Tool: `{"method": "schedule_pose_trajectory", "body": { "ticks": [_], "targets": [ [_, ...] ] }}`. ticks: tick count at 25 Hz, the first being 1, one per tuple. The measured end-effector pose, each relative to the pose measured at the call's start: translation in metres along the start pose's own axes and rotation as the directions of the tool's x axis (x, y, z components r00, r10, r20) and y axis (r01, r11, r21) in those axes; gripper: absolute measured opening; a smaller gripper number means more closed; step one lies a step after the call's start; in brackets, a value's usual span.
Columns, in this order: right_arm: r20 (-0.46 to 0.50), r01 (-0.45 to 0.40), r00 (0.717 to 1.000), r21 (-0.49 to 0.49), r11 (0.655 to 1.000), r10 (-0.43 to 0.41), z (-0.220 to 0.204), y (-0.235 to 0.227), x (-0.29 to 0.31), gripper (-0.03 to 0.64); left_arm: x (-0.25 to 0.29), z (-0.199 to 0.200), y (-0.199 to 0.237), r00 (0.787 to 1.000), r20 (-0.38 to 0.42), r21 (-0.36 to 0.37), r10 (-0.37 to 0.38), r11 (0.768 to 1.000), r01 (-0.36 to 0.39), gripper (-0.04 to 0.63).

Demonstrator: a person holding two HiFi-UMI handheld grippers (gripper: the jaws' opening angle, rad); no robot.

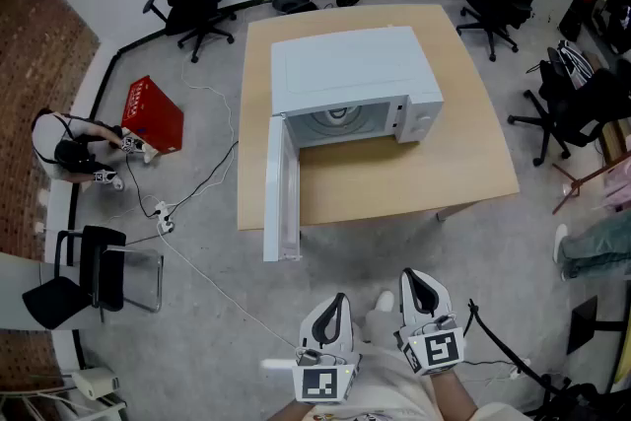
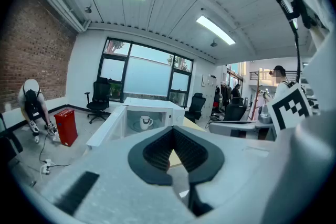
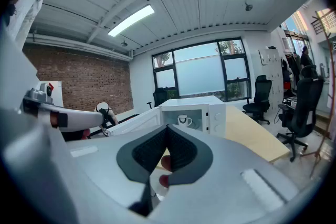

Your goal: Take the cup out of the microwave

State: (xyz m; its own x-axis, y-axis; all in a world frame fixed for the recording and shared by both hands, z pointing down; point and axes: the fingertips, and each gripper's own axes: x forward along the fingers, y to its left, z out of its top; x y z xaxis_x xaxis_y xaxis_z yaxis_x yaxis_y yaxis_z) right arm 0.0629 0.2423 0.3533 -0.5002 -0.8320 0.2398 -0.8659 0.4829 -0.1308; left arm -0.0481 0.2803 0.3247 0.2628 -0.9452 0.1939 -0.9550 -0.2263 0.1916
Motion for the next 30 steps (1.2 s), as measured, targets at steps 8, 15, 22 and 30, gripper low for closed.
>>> {"method": "schedule_pose_trajectory", "body": {
  "ticks": [8,15,22,30],
  "targets": [
    [0.005,-0.027,1.0,-0.011,1.0,0.027,0.002,-0.015,-0.014,0.005,0.004,-0.009,-0.019,0.998,-0.057,0.03,0.016,0.999,-0.014,0.003],
    [0.028,-0.12,0.992,0.018,0.993,0.12,0.01,-0.025,-0.014,0.004,0.013,-0.011,-0.015,0.992,-0.057,0.063,0.113,0.992,-0.11,0.003],
    [0.038,-0.151,0.988,-0.016,0.988,0.152,0.009,-0.043,-0.01,0.006,0.026,-0.015,-0.023,0.987,-0.041,0.062,0.155,0.986,-0.152,0.003],
    [0.033,-0.127,0.991,0.029,0.991,0.126,0.01,-0.063,0.035,0.006,0.079,-0.012,-0.006,0.992,-0.05,0.058,0.113,0.992,-0.11,0.003]
  ]
}}
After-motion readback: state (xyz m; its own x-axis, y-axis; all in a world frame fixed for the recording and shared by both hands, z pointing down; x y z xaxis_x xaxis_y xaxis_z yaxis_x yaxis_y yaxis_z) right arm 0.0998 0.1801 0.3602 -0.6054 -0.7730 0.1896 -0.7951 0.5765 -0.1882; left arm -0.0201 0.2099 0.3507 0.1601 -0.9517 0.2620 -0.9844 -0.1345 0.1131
